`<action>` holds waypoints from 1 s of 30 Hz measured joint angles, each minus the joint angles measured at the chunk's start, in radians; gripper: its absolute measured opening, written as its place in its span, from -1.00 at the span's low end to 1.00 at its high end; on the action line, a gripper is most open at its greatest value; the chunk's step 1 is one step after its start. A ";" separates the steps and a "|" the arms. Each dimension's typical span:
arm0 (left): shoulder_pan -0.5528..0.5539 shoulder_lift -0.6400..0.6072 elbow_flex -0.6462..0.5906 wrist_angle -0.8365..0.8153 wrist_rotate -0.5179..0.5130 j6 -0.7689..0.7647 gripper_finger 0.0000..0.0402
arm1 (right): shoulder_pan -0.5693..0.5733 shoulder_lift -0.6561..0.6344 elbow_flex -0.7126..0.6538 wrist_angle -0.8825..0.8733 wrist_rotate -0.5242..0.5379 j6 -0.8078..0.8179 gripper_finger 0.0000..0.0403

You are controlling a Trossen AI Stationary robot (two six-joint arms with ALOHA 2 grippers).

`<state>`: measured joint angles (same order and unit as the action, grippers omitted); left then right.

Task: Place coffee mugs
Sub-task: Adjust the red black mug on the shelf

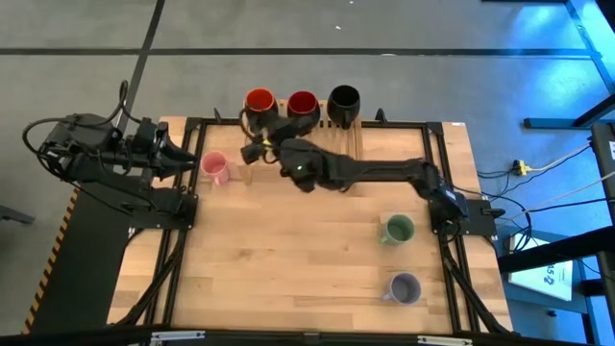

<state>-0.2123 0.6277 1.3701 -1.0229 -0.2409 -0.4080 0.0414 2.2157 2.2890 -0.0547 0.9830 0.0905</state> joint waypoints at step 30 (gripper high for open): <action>0.000 0.000 0.000 -0.039 -0.012 0.000 -0.49 | -0.005 -0.043 -0.454 -0.288 0.232 0.583 0.10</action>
<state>-0.2123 0.6277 1.3701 -1.0615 -0.2531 -0.4076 0.0369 2.1723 1.8347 -0.3431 1.2145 0.6739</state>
